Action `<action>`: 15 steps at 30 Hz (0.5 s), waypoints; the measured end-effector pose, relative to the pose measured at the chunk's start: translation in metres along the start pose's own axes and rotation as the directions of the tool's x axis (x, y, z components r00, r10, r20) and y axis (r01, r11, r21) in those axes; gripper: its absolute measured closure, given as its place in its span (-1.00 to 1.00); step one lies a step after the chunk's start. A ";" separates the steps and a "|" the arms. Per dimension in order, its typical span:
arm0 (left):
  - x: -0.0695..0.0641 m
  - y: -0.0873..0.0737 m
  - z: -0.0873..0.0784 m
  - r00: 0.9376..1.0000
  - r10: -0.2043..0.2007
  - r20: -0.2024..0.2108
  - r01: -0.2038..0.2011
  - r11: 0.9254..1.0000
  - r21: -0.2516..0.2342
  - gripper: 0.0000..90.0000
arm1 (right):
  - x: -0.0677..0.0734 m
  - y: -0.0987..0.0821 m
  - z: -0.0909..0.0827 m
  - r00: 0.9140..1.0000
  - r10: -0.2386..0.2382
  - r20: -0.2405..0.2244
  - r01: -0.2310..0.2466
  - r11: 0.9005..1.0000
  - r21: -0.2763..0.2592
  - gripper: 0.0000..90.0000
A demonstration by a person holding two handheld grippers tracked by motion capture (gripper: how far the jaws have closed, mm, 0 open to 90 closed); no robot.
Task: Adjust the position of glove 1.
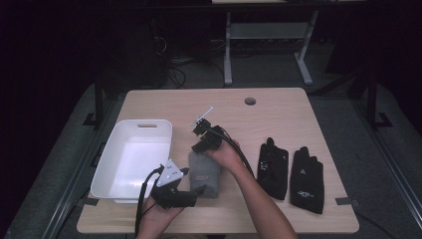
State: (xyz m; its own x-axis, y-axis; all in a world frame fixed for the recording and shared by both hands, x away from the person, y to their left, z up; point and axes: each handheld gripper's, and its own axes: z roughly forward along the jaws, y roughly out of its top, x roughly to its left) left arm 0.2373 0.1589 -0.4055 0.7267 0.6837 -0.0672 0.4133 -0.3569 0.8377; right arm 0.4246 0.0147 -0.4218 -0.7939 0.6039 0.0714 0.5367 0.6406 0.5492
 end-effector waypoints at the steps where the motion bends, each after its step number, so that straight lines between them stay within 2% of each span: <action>1: 0.000 0.000 0.000 1.000 -0.001 0.001 0.001 1.000 0.001 -0.53 | 0.000 -0.001 0.004 1.000 -0.009 0.015 0.009 1.000 0.024 0.04; 7: 0.001 0.000 0.002 1.000 0.005 0.002 -0.005 1.000 0.006 -0.53 | -0.003 -0.011 0.000 0.999 -0.039 0.024 0.037 0.997 0.073 0.14; 15: -0.006 0.000 0.009 1.000 0.003 0.026 -0.004 1.000 0.018 -0.52 | -0.016 -0.040 -0.015 1.000 -0.022 -0.005 0.022 0.998 0.065 0.15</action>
State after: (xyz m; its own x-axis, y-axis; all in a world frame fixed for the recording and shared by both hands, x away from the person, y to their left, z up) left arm 0.2382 0.1490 -0.4097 0.7419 0.6659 -0.0784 0.4204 -0.3708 0.8281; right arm 0.4113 -0.0281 -0.4322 -0.8067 0.5875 0.0633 0.5364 0.6832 0.4955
